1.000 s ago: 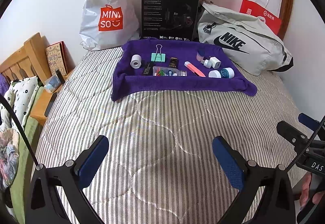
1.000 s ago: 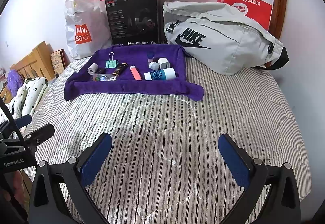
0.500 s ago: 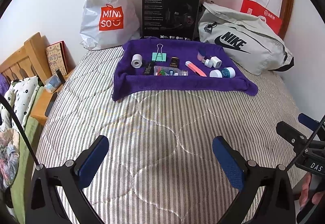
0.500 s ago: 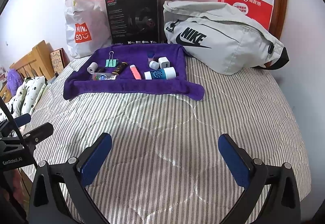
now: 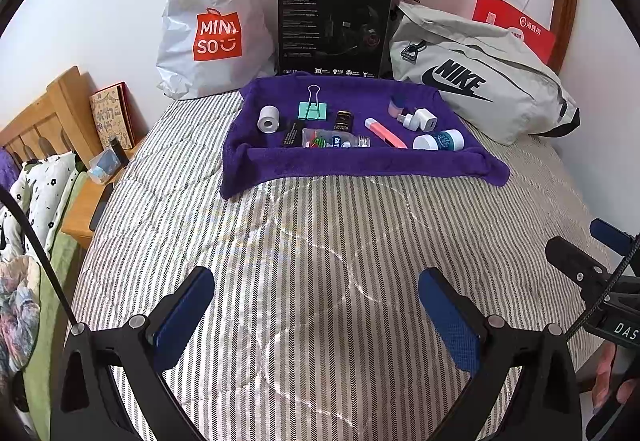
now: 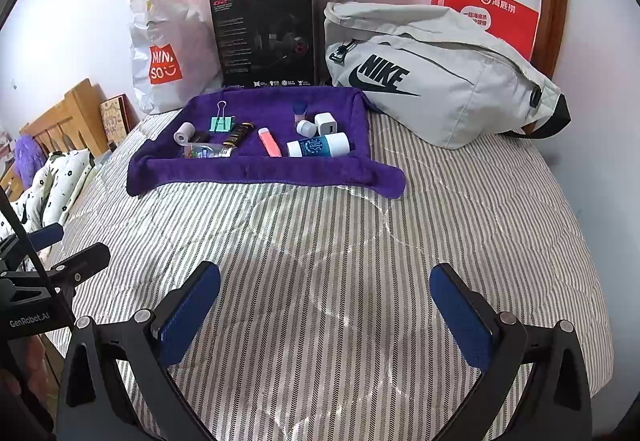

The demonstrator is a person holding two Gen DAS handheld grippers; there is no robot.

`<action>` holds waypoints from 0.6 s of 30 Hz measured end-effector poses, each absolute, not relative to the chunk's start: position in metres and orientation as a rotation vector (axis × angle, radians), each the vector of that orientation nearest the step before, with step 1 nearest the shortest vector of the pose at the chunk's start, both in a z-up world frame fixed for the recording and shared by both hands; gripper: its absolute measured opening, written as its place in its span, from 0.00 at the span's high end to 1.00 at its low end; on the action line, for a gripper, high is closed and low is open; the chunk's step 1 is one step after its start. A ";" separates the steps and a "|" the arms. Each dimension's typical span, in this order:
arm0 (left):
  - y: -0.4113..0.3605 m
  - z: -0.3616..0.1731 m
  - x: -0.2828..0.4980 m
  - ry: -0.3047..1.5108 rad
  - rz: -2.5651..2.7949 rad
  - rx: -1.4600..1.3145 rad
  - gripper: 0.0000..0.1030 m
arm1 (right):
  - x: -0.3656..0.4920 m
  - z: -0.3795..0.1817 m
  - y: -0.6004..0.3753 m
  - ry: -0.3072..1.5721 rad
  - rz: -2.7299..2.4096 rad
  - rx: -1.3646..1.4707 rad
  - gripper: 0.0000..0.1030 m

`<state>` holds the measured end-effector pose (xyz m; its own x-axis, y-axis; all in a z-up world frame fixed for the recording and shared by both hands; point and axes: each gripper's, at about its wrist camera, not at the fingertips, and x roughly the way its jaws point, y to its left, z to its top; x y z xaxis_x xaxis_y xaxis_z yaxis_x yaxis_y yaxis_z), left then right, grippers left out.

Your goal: Organize rigid objects

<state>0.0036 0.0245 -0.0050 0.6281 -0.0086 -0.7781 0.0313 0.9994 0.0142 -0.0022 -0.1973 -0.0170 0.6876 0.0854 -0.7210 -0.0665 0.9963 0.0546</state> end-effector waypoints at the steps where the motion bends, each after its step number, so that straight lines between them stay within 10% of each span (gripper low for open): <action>1: 0.024 -0.005 0.004 0.892 -0.023 0.026 0.00 | -0.002 -0.017 -0.197 0.808 0.085 0.022 0.00; 18: 0.026 -0.004 0.003 0.889 -0.024 0.024 0.00 | -0.004 -0.015 -0.199 0.806 0.085 0.028 0.00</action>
